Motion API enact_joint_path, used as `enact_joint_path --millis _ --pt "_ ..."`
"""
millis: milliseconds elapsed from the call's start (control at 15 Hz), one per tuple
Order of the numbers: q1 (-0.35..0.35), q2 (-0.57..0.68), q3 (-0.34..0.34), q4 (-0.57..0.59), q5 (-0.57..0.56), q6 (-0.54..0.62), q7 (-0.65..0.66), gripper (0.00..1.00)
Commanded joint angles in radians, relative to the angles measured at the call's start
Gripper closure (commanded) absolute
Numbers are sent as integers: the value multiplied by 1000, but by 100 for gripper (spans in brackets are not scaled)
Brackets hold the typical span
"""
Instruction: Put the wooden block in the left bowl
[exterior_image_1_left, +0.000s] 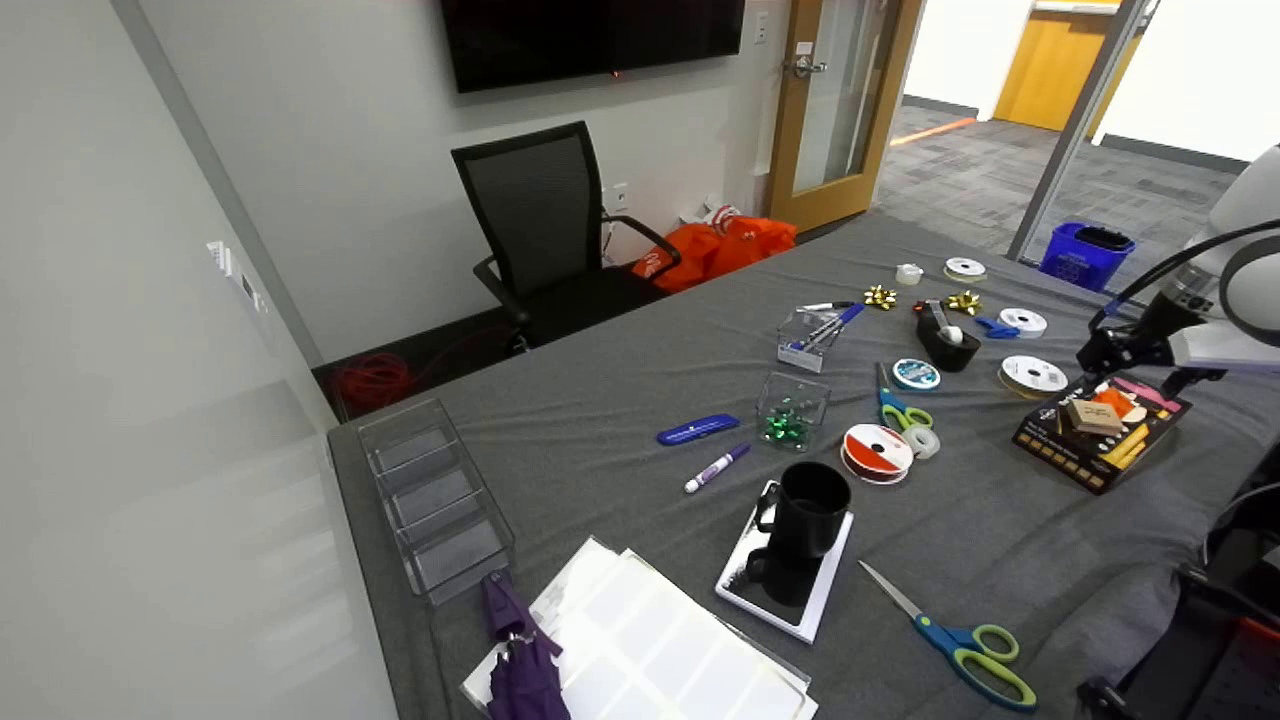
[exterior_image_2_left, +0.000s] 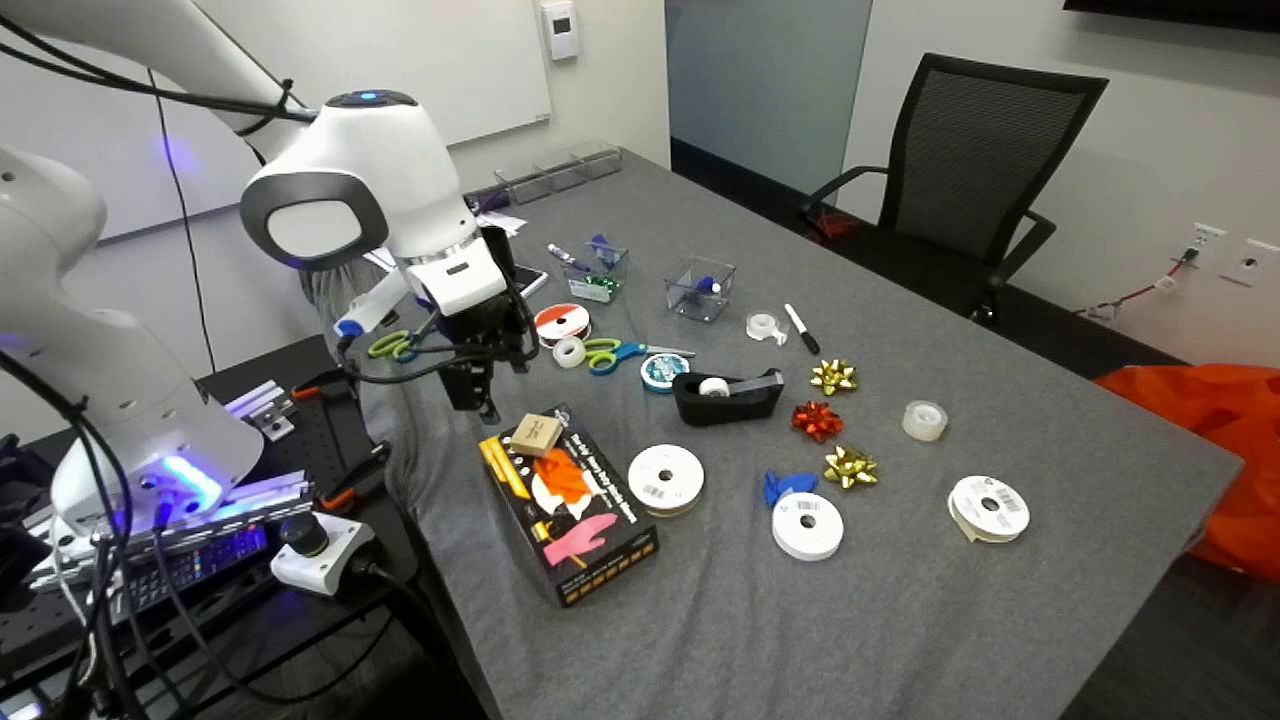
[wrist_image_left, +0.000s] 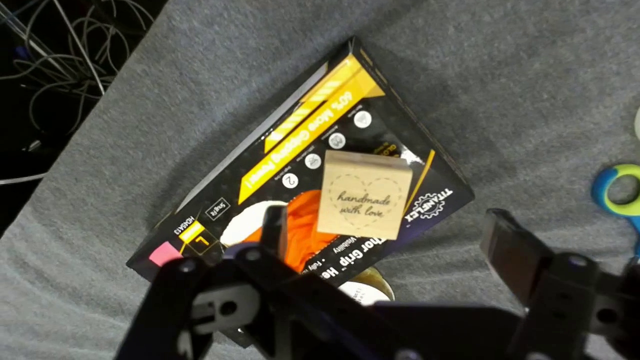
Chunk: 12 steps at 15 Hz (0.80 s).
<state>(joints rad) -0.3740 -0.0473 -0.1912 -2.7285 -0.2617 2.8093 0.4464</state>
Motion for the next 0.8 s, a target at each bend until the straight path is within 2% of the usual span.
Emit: enact_joint_path --millis 0,467,600,733 --pt "18 109 -38 63 -16 58 6 0" --pt "90 238 -122 151 32 135 -24 0" --pt "106 256 -128 161 74 141 -50 0" --pt "104 256 -105 167 160 111 -106 0"
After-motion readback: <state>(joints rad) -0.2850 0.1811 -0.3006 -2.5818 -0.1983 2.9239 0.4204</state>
